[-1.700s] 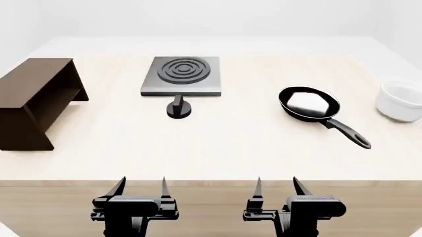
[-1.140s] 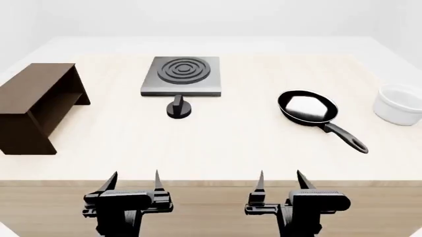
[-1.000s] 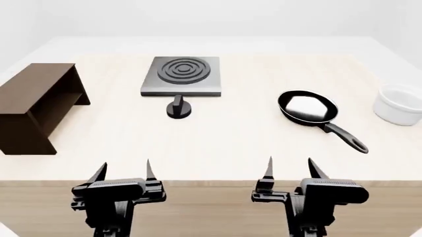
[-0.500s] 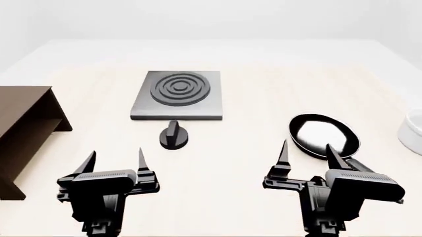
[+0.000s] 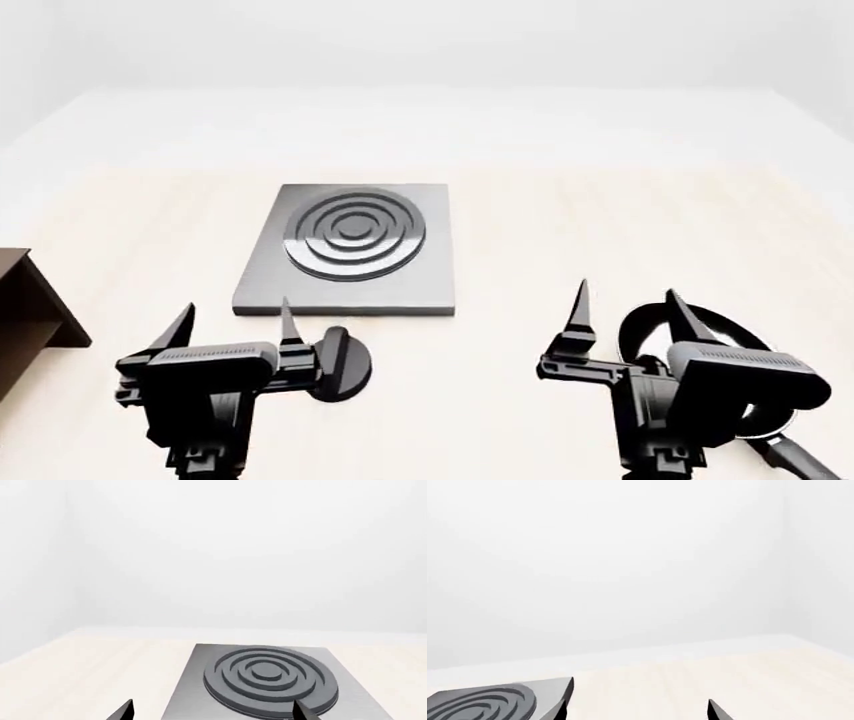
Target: Turn on the stove and put the frying pan on it.
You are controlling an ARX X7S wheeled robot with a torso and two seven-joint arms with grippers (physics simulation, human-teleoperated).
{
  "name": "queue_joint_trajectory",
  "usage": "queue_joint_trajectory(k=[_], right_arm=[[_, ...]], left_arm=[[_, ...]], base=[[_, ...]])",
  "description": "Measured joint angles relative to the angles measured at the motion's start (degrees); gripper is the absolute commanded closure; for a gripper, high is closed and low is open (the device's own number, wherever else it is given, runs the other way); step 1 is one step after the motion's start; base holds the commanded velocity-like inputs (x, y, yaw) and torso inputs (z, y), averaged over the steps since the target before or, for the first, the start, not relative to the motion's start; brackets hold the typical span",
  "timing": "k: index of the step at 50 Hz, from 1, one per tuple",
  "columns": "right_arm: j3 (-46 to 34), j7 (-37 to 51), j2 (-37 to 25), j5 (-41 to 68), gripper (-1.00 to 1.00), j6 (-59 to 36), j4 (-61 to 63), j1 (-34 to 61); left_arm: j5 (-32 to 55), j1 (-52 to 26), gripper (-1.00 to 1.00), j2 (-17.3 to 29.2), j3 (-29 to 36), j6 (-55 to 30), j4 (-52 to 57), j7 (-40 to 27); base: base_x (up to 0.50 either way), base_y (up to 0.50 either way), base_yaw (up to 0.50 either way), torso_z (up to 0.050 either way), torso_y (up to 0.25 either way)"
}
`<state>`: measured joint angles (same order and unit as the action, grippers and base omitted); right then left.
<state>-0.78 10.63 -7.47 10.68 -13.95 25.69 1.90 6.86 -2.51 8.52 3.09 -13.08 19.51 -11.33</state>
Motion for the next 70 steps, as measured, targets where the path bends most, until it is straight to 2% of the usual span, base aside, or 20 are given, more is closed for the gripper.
queue_joint_trajectory(k=[19,38,56,70], right_arm=[[-1.77,0.31,-1.16,-0.18,-1.00,1.67,-1.71,-0.46],[-2.85,1.10,-2.04,-0.10,-1.00,2.17,-2.35,-0.60],[-3.46,1.73,-2.77,0.42,-1.00,2.44,-2.38,-0.72],[-3.69,1.99,-3.35,1.06,-1.00,2.77,-2.82,-0.61]], left_arm=[[0.55,-0.40,-1.00,1.31,-0.81,0.86,-2.93,-1.19],[-2.16,0.38,-1.00,2.56,-1.41,7.71,-14.80,-3.30],[-3.90,0.41,-1.00,2.72,0.85,9.85,-23.42,-3.45],[-5.02,-0.19,-1.00,2.92,4.95,8.12,-23.08,-1.18]], base=[[0.00,0.00,0.00,0.000,0.000],[0.00,0.00,0.00,0.000,0.000],[0.00,0.00,0.00,0.000,0.000],[0.00,0.00,0.00,0.000,0.000]])
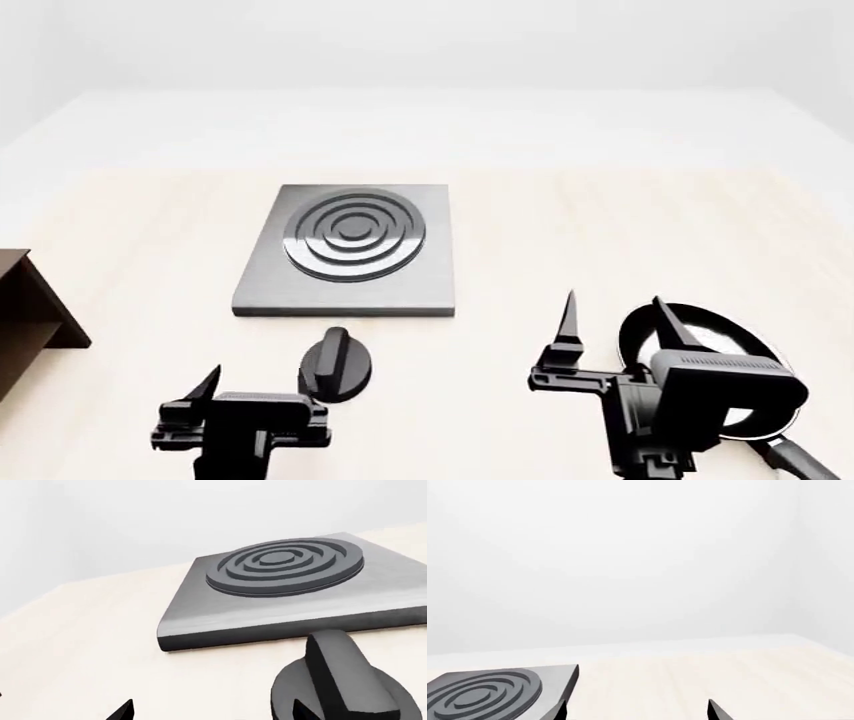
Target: Turn on the stove and put the frying pan on it.
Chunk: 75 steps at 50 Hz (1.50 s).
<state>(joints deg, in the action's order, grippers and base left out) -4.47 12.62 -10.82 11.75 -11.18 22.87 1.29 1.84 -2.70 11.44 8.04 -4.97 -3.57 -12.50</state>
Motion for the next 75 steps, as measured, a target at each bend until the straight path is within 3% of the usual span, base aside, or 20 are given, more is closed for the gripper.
queue_joint_trajectory(k=[18,24,39,57,67,75], right_arm=[[-0.05,0.44,-0.63,0.80,-1.00,0.58,-0.48,0.09],[-0.31,0.30,-1.49,1.56,-1.00,-0.11,-0.05,0.72],[-3.41,-3.57,-19.19,10.28,-1.00,-39.39,19.36,23.13],[-27.11,-14.28,-37.87,10.89,-1.00,-67.50,20.85,50.91],[-41.72,-19.25,-45.05,14.51,-1.00,-74.52,17.92,63.58],[-51.86,-15.95,-50.09,24.78,-1.00,-76.78,14.47,71.91]], left_arm=[[-0.30,-0.79,-1.00,-0.35,6.15,-4.34,5.63,4.12],[2.42,-0.54,-1.00,-0.16,4.07,-7.70,13.52,3.82],[10.93,2.17,-1.00,1.58,-8.44,-11.18,29.19,1.58],[13.81,3.88,-1.00,2.20,-12.08,-9.48,31.67,1.46],[13.71,4.30,-1.00,2.43,-12.55,-8.30,31.75,1.09],[13.67,4.53,-1.00,2.57,-12.51,-7.66,31.55,0.92]], base=[[0.00,0.00,0.00,0.000,0.000],[0.00,0.00,0.00,0.000,0.000],[0.00,0.00,0.00,0.000,0.000],[0.00,0.00,0.00,0.000,0.000],[0.00,0.00,0.00,0.000,0.000],[0.00,0.00,0.00,0.000,0.000]])
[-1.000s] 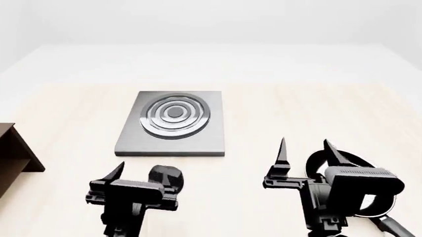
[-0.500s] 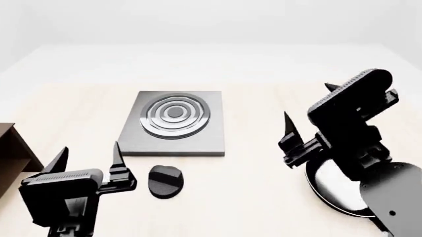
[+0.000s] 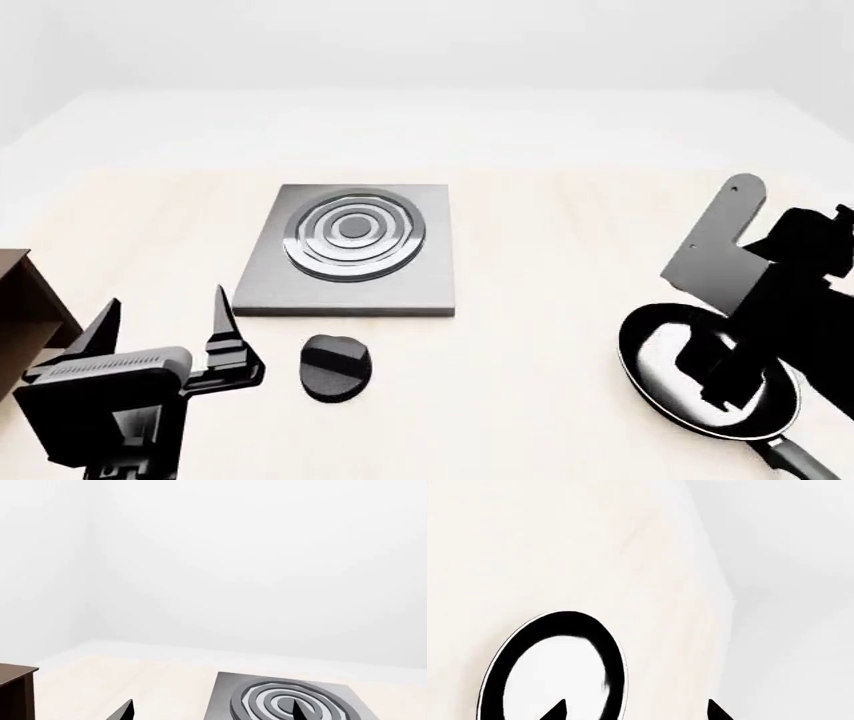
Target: Turn on the stove and put the frying pan on it.
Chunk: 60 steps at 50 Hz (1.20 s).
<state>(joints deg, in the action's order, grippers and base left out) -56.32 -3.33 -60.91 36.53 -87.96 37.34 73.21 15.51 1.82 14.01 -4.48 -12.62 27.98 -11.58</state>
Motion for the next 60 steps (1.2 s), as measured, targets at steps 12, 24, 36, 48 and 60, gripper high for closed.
queue_joint_trajectory(k=[12,24,36,48,60], right_arm=[[-4.33,7.61,-5.61,15.79,-1.00,0.05,-3.45,1.32],[-4.42,13.39,-10.22,25.60,-1.00,2.38,-4.11,-2.09],[-6.16,14.19,-13.91,26.43,-1.00,6.31,-4.28,-5.40],[-8.86,12.23,-16.88,22.93,-1.00,9.87,-4.60,-7.83],[-11.14,12.40,-19.04,20.98,-1.00,14.42,-6.10,-11.21]], left_arm=[[-0.08,0.11,-1.00,0.20,0.26,0.69,-0.55,-0.24],[0.02,0.14,-1.00,0.47,0.44,0.93,-0.72,-0.56],[0.13,0.06,-1.00,0.76,0.55,0.88,-0.77,-0.99],[0.33,-0.14,-1.00,1.06,0.61,0.61,-0.65,-1.50],[0.31,-0.19,-1.00,1.31,0.83,0.60,-0.66,-1.89]], base=[[0.00,0.00,0.00,0.000,0.000],[0.00,0.00,0.00,0.000,0.000],[0.00,0.00,0.00,0.000,0.000],[0.00,0.00,0.00,0.000,0.000],[0.00,0.00,0.00,0.000,0.000]])
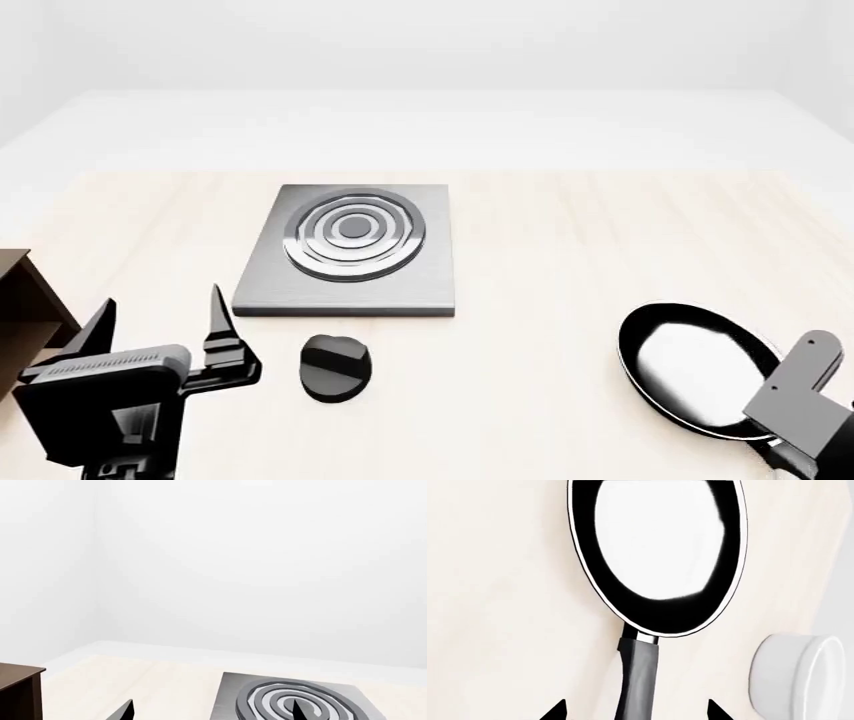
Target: Turn on the stove and put the frying pan on it.
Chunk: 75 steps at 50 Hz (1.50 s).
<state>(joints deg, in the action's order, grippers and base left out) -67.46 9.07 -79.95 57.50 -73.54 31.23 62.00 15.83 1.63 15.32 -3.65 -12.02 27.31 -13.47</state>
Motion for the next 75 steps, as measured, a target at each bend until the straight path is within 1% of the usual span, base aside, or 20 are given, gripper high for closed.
queue_joint_trajectory(k=[28,43,55,56,75], right_arm=[[-3.68,1.26,-0.31,-4.25,-1.00,8.13,-7.63,-5.96],[-4.52,4.54,2.31,-5.88,-1.00,14.94,-13.71,-9.41],[-5.65,5.04,4.43,-7.21,-1.00,18.68,-17.89,-11.93],[-5.74,5.00,4.57,-7.29,1.00,18.90,-18.15,-12.11],[-5.52,3.92,4.15,-8.15,1.00,18.88,-18.03,-11.55]], left_arm=[[-0.41,-0.08,-1.00,0.42,0.88,0.55,-0.86,-0.76],[-0.63,-0.24,-1.00,0.65,1.23,0.80,-1.30,-1.21],[-0.54,-0.41,-1.00,0.93,1.21,0.81,-1.36,-1.63],[-0.52,-0.42,-1.00,0.95,1.20,0.80,-1.36,-1.67],[-0.19,-0.48,-1.00,1.43,1.10,0.75,-1.11,-2.25]], base=[[0.00,0.00,0.00,0.000,0.000],[0.00,0.00,0.00,0.000,0.000],[0.00,0.00,0.00,0.000,0.000],[0.00,0.00,0.00,0.000,0.000],[0.00,0.00,0.00,0.000,0.000]])
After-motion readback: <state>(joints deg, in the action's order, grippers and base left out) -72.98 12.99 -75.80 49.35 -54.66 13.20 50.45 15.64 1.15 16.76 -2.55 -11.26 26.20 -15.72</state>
